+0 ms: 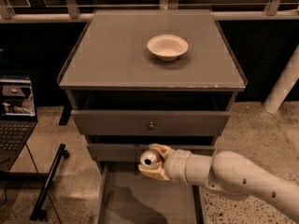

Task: Pick orange can from bottom drawer and place on counter

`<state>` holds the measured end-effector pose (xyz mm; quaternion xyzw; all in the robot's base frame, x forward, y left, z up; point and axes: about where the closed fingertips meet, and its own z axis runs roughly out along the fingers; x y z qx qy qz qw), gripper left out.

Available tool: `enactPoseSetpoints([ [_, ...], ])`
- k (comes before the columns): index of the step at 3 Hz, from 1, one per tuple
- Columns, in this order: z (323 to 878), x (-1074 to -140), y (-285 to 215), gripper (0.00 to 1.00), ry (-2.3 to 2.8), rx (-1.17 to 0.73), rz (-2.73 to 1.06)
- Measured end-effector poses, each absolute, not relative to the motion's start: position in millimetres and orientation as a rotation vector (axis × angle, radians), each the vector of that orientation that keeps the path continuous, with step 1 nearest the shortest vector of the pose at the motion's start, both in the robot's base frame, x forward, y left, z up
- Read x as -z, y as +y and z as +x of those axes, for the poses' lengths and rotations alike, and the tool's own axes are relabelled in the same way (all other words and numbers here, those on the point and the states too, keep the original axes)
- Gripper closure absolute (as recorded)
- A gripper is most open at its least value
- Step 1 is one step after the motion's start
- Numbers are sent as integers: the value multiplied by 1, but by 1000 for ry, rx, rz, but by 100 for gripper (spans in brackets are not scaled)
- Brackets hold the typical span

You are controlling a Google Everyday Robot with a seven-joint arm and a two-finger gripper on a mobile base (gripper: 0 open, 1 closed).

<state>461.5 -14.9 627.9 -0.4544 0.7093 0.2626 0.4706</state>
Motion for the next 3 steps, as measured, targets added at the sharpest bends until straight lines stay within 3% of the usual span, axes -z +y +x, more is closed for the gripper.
enactPoseSetpoints([
  [2,479,-794,-4,100,1613,-360,-1227],
  [3,478,-793,0,100,1605,-368,-1233],
])
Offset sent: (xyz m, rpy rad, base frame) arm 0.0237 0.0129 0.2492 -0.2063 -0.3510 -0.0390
